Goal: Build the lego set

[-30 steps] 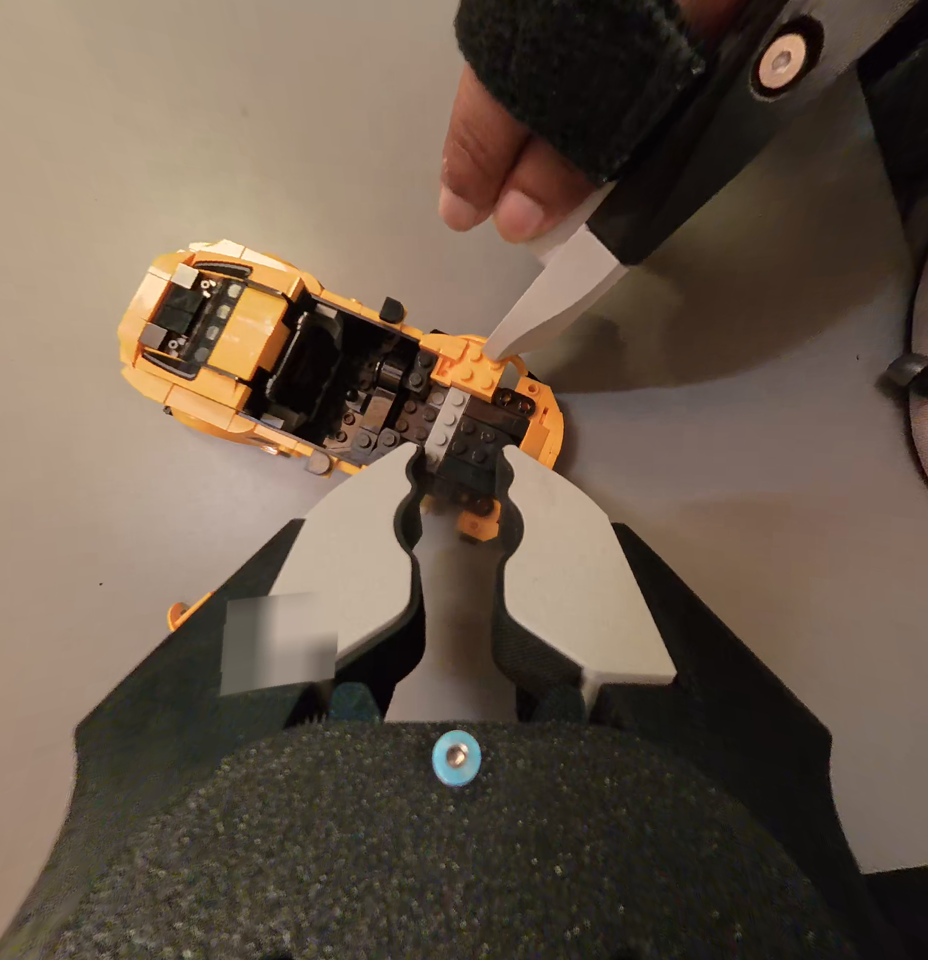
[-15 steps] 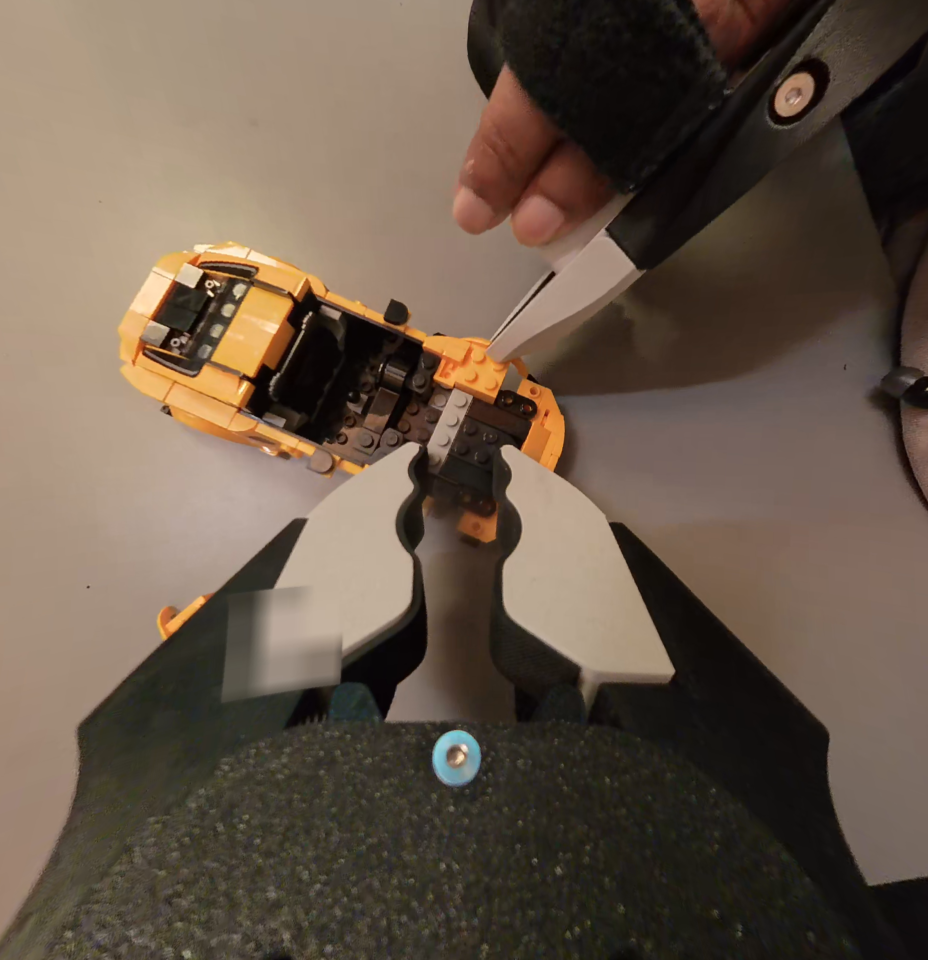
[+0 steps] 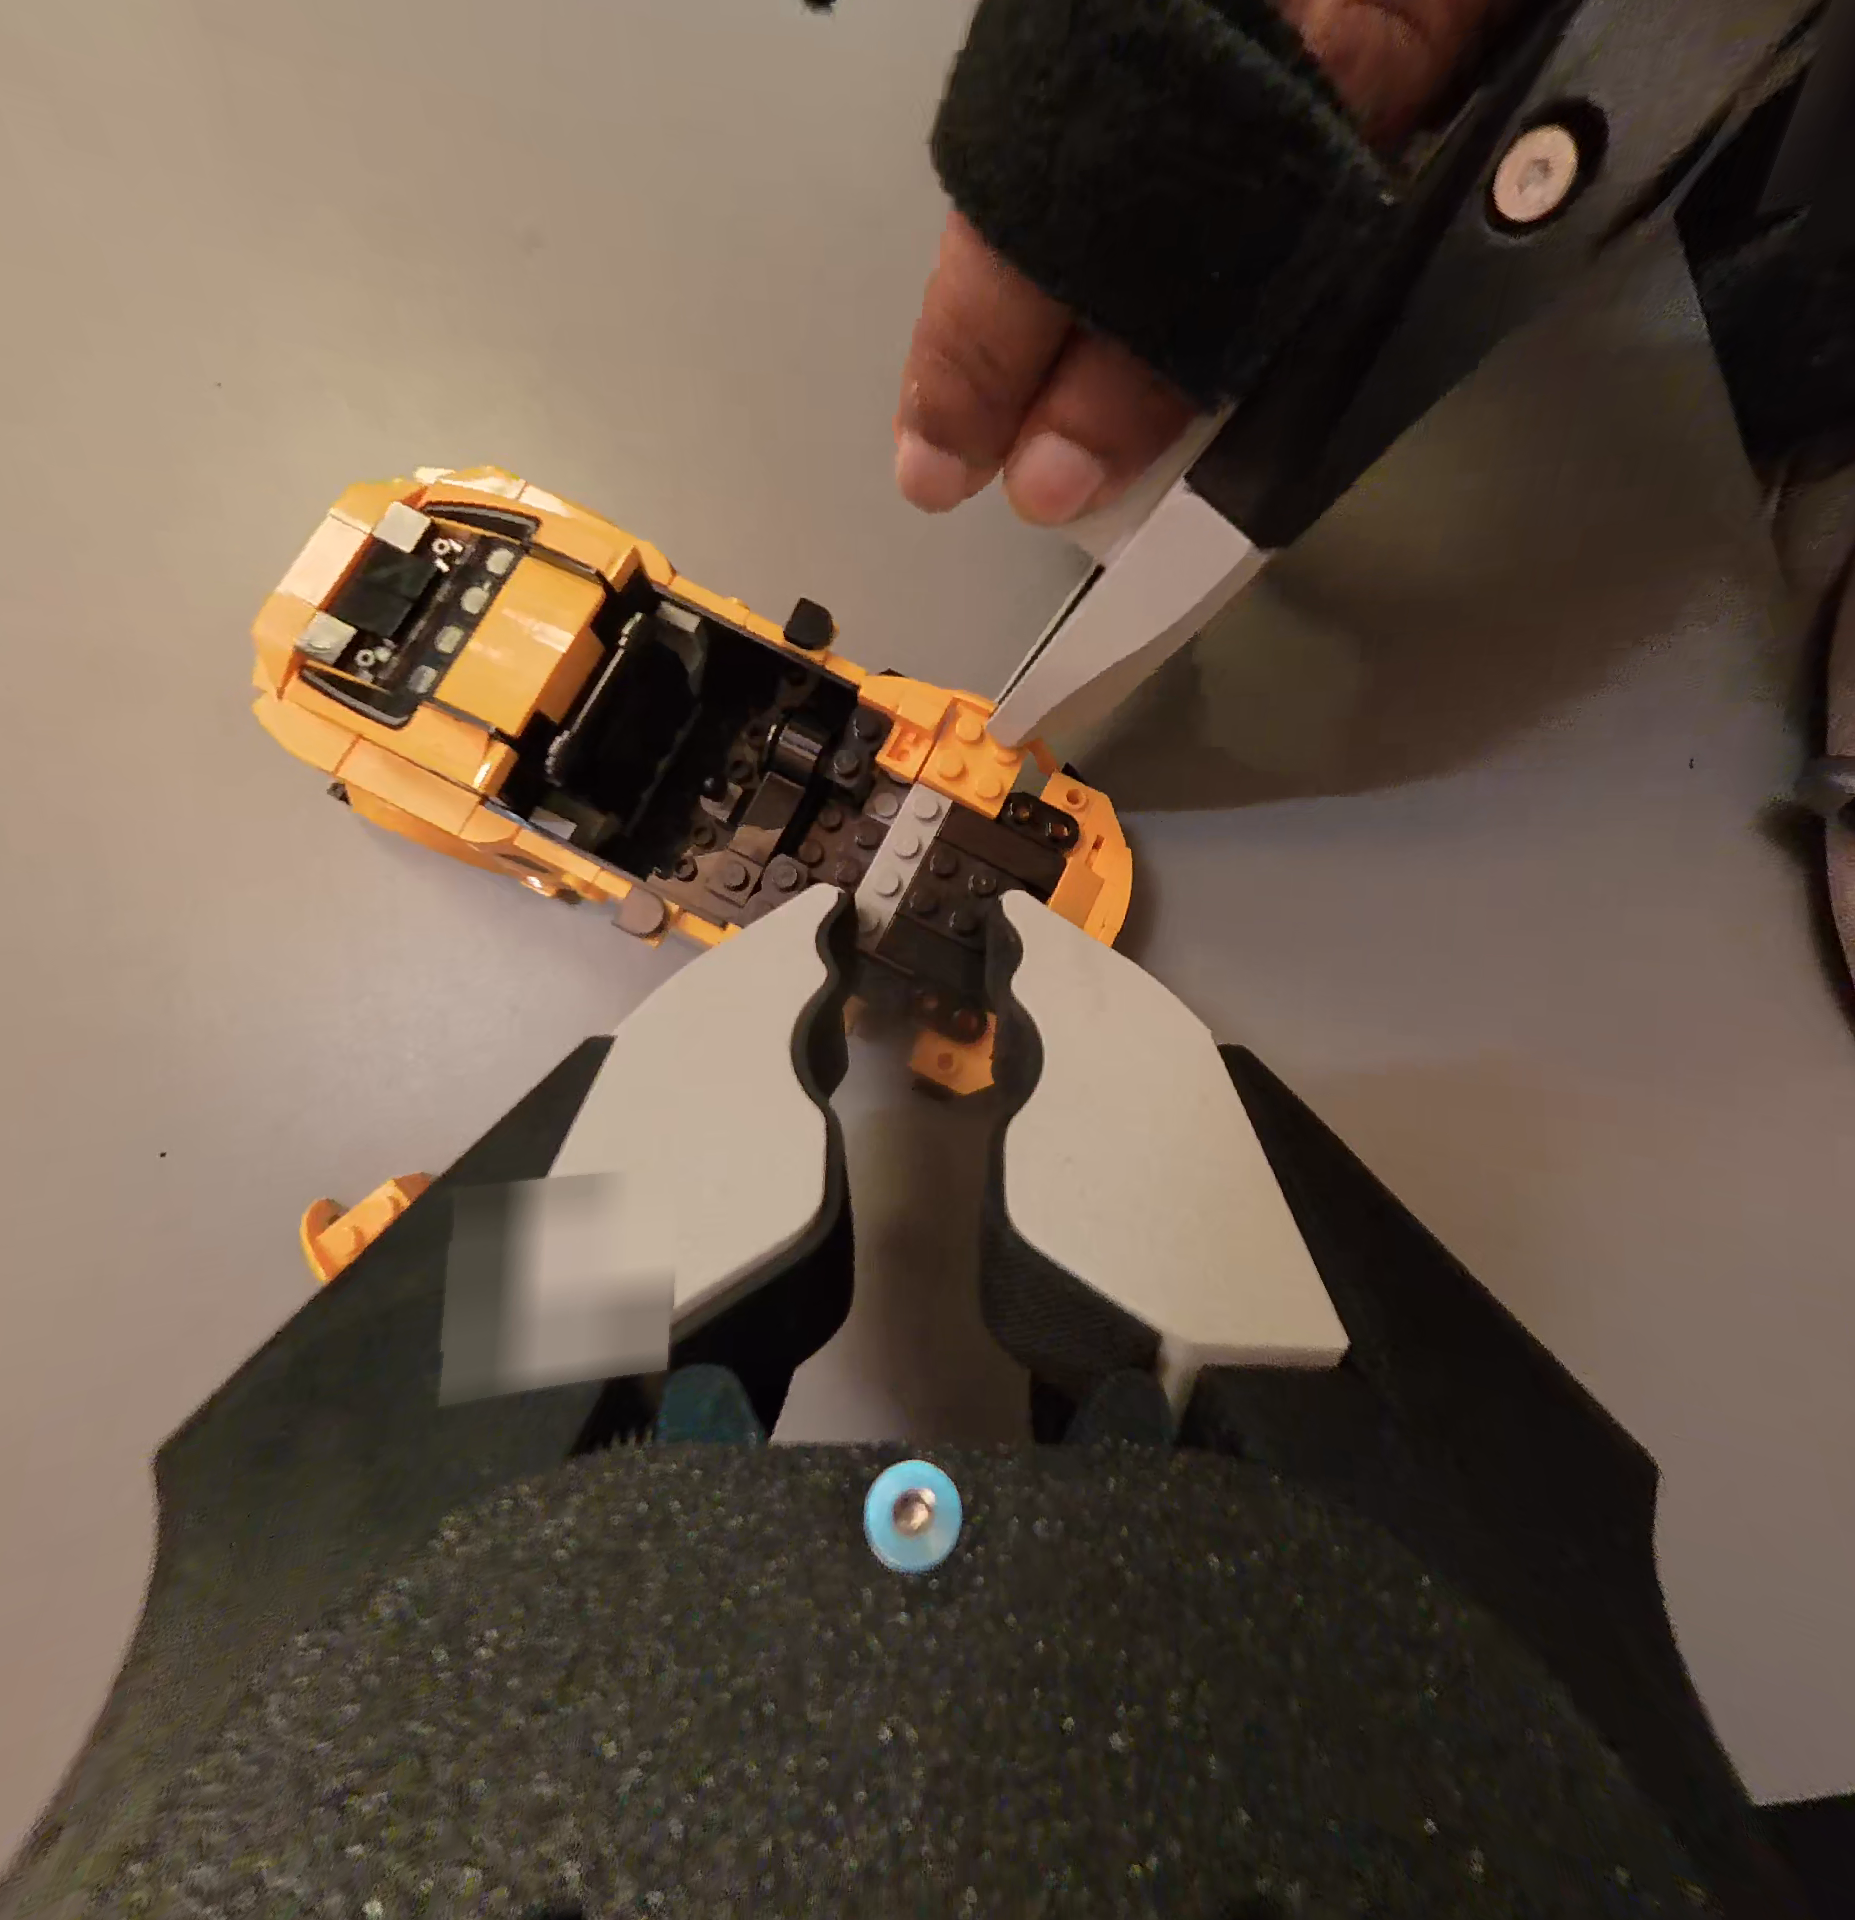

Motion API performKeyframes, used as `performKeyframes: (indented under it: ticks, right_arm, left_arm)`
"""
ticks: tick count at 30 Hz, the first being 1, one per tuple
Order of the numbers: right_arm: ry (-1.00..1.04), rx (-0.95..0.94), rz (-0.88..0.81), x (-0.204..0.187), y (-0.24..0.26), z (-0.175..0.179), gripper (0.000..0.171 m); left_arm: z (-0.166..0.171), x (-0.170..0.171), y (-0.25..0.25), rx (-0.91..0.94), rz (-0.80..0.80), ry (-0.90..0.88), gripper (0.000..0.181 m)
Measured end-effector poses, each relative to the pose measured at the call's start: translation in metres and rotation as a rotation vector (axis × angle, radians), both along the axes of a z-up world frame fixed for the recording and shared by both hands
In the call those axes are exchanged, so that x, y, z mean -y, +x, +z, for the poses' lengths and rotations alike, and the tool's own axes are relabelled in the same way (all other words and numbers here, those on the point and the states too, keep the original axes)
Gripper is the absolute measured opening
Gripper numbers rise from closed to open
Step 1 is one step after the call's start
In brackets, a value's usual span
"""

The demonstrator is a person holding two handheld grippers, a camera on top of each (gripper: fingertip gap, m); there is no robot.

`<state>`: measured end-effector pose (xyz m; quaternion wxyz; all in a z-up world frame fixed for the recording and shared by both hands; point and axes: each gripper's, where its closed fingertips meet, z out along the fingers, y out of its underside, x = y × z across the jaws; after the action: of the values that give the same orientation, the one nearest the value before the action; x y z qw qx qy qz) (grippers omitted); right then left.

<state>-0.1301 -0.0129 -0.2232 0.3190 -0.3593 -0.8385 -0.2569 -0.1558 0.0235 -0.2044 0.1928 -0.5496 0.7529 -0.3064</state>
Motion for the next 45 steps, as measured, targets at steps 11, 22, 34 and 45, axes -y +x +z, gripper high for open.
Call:
performKeyframes:
  ticks: [11,22,34,45]
  right_arm:
    - [-0.136,-0.194,-0.017,0.004,-0.001,0.004,0.004]
    - [-0.187,-0.149,-0.053,0.004,-0.002,0.006,0.004]
    - [-0.221,0.047,-0.083,0.005,-0.006,0.009,0.005]
    - [-0.309,0.074,-0.063,0.001,-0.008,0.011,0.005]
  left_arm:
    - [0.000,-0.001,0.002,0.021,0.011,-0.019,0.021]
    - [0.001,0.000,0.003,0.041,0.018,-0.054,0.021]
    - [0.001,0.003,0.004,0.064,0.004,-0.077,0.021]
    - [-0.001,0.002,0.004,0.055,0.006,-0.041,0.024]
